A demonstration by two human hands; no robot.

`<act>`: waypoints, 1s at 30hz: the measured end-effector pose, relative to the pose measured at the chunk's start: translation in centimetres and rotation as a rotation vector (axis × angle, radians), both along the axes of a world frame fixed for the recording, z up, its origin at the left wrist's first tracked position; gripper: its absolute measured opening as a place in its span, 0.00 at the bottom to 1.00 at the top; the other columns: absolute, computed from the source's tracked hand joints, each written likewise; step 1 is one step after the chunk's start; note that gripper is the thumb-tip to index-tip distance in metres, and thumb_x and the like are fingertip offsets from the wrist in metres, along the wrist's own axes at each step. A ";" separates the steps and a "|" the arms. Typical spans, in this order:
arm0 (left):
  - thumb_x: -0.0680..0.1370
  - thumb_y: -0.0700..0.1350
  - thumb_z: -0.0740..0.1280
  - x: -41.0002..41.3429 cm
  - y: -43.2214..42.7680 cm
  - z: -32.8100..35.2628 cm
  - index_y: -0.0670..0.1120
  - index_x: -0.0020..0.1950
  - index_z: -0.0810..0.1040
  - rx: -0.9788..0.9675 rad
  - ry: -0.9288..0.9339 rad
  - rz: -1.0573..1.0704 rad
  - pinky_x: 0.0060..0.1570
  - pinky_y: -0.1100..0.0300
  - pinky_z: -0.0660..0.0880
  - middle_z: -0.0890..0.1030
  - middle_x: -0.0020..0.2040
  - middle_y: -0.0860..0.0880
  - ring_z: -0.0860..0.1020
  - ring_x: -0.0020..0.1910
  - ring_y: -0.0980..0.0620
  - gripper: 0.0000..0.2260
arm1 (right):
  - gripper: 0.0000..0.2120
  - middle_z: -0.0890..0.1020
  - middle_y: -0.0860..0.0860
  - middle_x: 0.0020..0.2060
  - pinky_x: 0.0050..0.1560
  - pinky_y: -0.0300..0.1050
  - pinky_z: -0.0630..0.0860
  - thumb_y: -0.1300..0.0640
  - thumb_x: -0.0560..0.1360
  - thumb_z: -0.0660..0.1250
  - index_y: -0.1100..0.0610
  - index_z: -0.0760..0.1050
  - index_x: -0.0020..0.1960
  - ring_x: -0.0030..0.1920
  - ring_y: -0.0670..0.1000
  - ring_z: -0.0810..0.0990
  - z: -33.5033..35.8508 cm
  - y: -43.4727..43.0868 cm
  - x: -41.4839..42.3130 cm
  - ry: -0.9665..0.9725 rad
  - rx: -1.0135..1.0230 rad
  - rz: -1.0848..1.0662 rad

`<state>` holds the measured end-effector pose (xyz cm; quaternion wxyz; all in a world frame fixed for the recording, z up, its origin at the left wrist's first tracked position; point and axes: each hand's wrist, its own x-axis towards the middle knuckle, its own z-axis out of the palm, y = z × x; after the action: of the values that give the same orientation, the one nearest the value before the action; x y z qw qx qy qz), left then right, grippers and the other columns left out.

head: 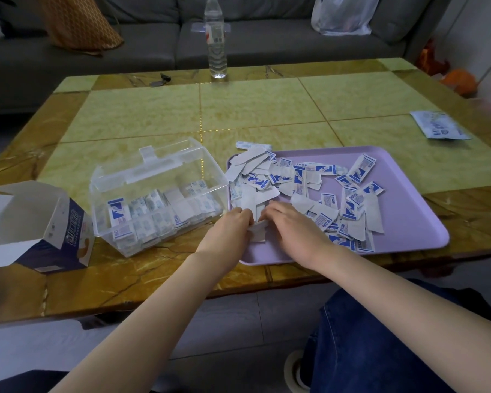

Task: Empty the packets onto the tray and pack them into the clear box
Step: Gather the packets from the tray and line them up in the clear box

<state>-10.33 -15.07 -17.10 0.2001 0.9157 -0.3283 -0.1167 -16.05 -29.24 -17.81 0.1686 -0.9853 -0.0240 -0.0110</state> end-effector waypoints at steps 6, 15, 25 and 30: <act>0.77 0.41 0.64 -0.7 0.9 0.6 0.43 0.44 0.72 -0.162 -0.016 0.056 0.42 0.51 0.71 0.74 0.43 0.48 0.73 0.43 0.45 0.04 | 0.13 0.77 0.49 0.54 0.54 0.40 0.68 0.65 0.76 0.58 0.57 0.74 0.58 0.58 0.49 0.71 1.8 -0.1 0.2 -0.055 -0.009 0.005; 0.76 0.42 0.65 -0.3 2.8 6.0 0.45 0.41 0.71 -0.564 -0.190 0.187 0.40 0.52 0.73 0.74 0.40 0.53 0.74 0.37 0.52 0.05 | 0.07 0.72 0.45 0.30 0.34 0.46 0.65 0.59 0.81 0.56 0.53 0.70 0.45 0.31 0.48 0.71 5.2 2.4 -0.8 -0.148 0.304 -0.033; 0.75 0.41 0.65 2.8 8.2 8.6 0.44 0.42 0.72 -0.554 -0.227 0.288 0.37 0.59 0.68 0.71 0.36 0.56 0.70 0.36 0.54 0.04 | 0.05 0.82 0.50 0.40 0.44 0.40 0.75 0.58 0.76 0.65 0.57 0.80 0.49 0.40 0.49 0.80 9.6 7.9 4.5 -0.178 0.459 -0.019; 0.76 0.42 0.64 4.2 11.1 8.9 0.47 0.47 0.72 -0.542 -0.240 0.343 0.36 0.62 0.63 0.72 0.40 0.55 0.71 0.39 0.54 0.02 | 0.04 0.82 0.50 0.39 0.45 0.40 0.74 0.58 0.74 0.68 0.57 0.81 0.47 0.41 0.48 0.79 10.7 10.6 6.7 -0.147 0.437 0.029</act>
<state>-6.15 -3.98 -8.19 0.4127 0.8783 -0.2100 0.1187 -9.36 -18.59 -7.09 0.3757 -0.9216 -0.0476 -0.0854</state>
